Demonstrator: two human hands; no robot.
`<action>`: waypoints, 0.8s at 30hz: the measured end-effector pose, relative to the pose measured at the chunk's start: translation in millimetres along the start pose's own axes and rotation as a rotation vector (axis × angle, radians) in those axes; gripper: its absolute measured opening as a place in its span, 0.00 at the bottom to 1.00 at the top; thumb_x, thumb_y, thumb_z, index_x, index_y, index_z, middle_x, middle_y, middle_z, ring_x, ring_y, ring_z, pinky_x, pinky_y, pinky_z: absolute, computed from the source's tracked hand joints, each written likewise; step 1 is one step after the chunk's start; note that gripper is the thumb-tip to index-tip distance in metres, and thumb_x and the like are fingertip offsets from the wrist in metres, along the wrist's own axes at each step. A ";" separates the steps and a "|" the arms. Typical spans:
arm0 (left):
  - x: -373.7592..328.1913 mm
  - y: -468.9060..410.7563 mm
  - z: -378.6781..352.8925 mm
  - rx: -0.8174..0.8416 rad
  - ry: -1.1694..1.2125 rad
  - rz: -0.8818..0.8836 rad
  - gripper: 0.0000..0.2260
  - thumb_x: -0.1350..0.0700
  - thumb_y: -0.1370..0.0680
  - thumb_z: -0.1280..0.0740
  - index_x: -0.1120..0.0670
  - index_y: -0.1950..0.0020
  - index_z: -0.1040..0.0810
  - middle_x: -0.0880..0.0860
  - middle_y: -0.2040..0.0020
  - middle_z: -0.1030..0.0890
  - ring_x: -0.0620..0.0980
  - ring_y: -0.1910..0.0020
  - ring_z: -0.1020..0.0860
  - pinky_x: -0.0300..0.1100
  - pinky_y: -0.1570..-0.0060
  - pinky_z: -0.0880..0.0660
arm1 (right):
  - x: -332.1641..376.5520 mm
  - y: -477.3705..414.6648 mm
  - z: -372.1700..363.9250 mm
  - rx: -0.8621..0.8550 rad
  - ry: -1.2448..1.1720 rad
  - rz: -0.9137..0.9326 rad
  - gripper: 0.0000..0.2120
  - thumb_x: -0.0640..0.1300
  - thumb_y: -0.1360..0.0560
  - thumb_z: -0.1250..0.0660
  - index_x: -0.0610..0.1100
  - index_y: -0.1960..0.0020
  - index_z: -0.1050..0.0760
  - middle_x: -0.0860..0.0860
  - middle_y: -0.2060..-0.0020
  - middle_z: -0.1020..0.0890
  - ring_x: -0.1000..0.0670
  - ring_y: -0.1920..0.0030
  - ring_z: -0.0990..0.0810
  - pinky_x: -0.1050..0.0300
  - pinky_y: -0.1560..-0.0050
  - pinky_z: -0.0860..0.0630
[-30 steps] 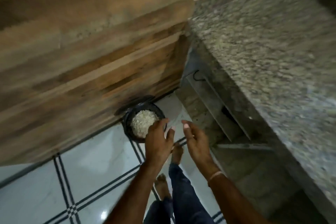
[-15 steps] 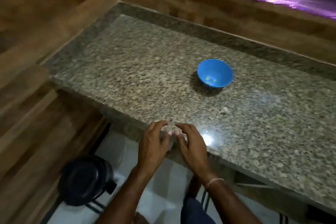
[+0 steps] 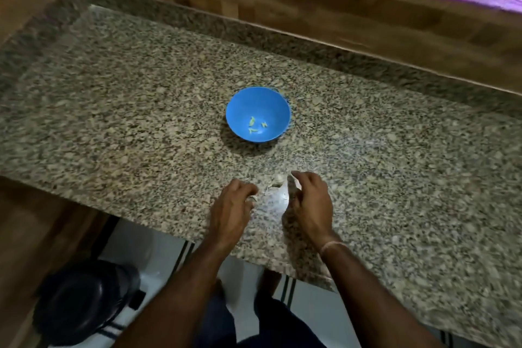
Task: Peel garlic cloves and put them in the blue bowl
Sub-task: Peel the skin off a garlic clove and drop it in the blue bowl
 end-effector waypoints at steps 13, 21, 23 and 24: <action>-40.3 -67.2 65.6 -0.300 0.050 0.039 0.04 0.58 0.19 0.29 0.49 0.51 0.22 0.45 0.57 0.18 0.47 0.60 0.22 0.44 0.66 0.30 | 2.6 -33.6 -9.2 0.080 0.151 -0.029 0.21 0.43 0.21 0.29 0.55 0.30 0.25 0.49 0.26 0.28 0.41 0.30 0.32 0.43 0.43 0.31; -59.1 -142.4 71.0 -0.167 -0.239 -0.145 0.08 0.57 0.21 0.27 0.52 0.43 0.19 0.52 0.45 0.20 0.56 0.45 0.22 0.47 0.60 0.29 | 2.3 -31.6 -10.1 0.053 0.111 -0.076 0.26 0.43 0.23 0.27 0.56 0.28 0.28 0.51 0.24 0.30 0.43 0.27 0.34 0.43 0.41 0.28; -76.6 -120.5 73.6 -0.260 -0.216 -0.283 0.07 0.56 0.21 0.28 0.53 0.44 0.20 0.52 0.48 0.21 0.54 0.49 0.22 0.46 0.63 0.28 | -0.3 -29.3 -8.8 0.039 0.058 -0.080 0.25 0.44 0.22 0.28 0.55 0.27 0.28 0.52 0.24 0.30 0.45 0.26 0.35 0.43 0.39 0.28; -82.8 -103.8 66.9 -0.255 -0.168 -0.342 0.05 0.55 0.20 0.30 0.52 0.45 0.21 0.51 0.49 0.21 0.53 0.51 0.22 0.47 0.64 0.27 | -1.6 -28.2 -8.1 0.028 0.033 -0.081 0.24 0.44 0.22 0.27 0.55 0.28 0.27 0.52 0.24 0.30 0.46 0.27 0.34 0.43 0.38 0.27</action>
Point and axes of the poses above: each hand's wrist, its own y-axis away from the middle knuckle, its own z-axis out of the back of the hand, x = y × z, the point moved 7 cm from there along -y, towards the middle knuckle
